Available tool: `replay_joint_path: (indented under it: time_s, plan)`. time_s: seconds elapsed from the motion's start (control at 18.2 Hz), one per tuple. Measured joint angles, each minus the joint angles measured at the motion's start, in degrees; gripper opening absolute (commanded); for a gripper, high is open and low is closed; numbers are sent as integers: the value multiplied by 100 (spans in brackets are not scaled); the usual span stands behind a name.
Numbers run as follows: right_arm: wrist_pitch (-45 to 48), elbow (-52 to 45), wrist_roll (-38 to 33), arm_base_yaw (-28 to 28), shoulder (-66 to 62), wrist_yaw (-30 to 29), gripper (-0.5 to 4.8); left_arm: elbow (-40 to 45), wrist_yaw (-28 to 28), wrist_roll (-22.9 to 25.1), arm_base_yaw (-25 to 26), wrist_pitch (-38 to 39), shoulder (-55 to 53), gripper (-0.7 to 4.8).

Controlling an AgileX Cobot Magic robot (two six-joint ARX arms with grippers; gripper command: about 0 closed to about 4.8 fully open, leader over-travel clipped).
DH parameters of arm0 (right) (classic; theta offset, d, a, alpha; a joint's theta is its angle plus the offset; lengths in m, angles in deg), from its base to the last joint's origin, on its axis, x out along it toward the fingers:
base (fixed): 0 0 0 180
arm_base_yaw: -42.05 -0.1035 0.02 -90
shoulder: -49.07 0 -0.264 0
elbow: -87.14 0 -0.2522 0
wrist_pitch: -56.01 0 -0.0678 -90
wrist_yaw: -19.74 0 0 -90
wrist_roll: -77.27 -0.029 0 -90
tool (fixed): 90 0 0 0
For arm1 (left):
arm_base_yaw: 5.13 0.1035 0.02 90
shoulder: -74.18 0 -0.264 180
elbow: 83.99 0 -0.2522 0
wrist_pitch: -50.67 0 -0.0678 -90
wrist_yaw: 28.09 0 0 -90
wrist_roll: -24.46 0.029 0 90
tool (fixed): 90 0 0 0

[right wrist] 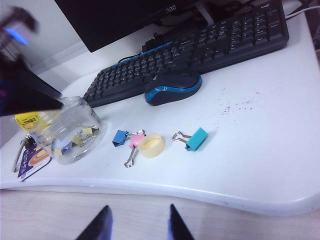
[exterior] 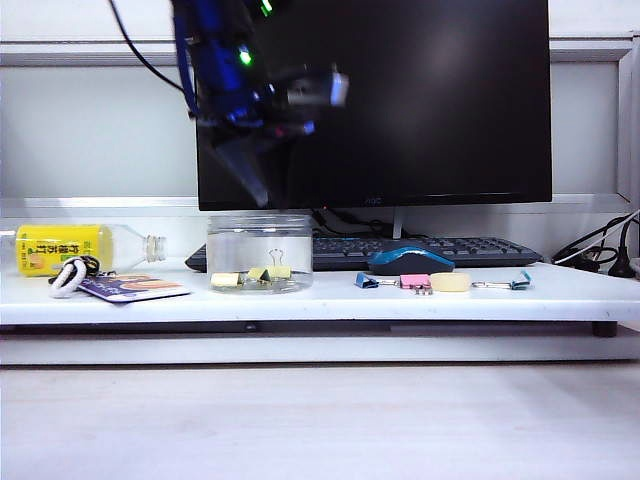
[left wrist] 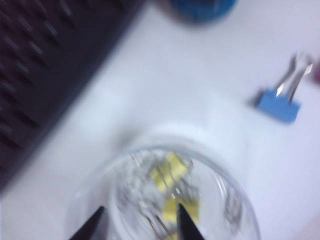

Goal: Take the clips out of the round transparent plastic box and place them on the table.

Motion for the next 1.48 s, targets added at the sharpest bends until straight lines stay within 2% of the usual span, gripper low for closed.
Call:
replay_joint_path:
  time_s: [0.16,0.33,0.49,0.93,1.1,1.15,1.32,1.43,1.48]
  plan:
    - [0,0,4,0,0,11,148,-619,0,-129,2,817,-391,186]
    - [-2,0,48,0,0,96,148,-614,0,-146,2,914,-426,190]
    - [0,0,118,0,0,105,148,-614,-94,-109,2,922,-455,243]
    - [0,0,133,2,0,107,148,-612,-238,251,72,863,-758,236]
    - [-2,0,136,2,0,105,148,-612,-240,352,72,686,-861,183]
    - [0,0,136,2,0,107,148,-612,-238,352,72,669,-879,131]
    - [0,0,149,2,0,118,148,-612,-240,365,72,557,-901,98]
    - [-4,-2,155,2,0,212,148,-612,-238,369,72,461,-901,51]
    - [-2,0,155,2,0,219,148,-612,-238,367,72,450,-901,51]
